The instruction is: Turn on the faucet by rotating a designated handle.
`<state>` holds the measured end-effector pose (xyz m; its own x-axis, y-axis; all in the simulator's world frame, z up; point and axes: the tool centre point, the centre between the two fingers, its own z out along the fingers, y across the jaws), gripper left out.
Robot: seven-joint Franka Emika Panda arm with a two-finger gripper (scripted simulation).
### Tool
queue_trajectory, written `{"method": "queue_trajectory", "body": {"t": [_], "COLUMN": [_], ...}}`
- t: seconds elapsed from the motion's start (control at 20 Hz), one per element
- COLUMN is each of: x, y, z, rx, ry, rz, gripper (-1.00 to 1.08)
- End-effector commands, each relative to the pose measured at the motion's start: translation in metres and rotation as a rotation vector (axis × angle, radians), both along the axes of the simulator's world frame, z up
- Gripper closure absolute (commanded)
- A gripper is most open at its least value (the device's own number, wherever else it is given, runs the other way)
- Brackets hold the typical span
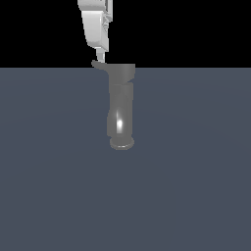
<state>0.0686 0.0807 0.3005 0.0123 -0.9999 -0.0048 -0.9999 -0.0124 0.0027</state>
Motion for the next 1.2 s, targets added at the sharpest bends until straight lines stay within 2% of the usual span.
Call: {"method": "queue_trajectory", "body": {"t": [0.0, 0.3, 1.15], "x": [0.002, 0.002, -0.041], "y": [0.001, 0.001, 0.013], "z": [-0.002, -0.002, -0.002], "rx": [-0.004, -0.005, -0.005], "ry": [-0.002, -0.002, -0.003], "rz": [-0.013, -0.014, -0.015], "gripper": [1.08, 1.08, 1.08]}}
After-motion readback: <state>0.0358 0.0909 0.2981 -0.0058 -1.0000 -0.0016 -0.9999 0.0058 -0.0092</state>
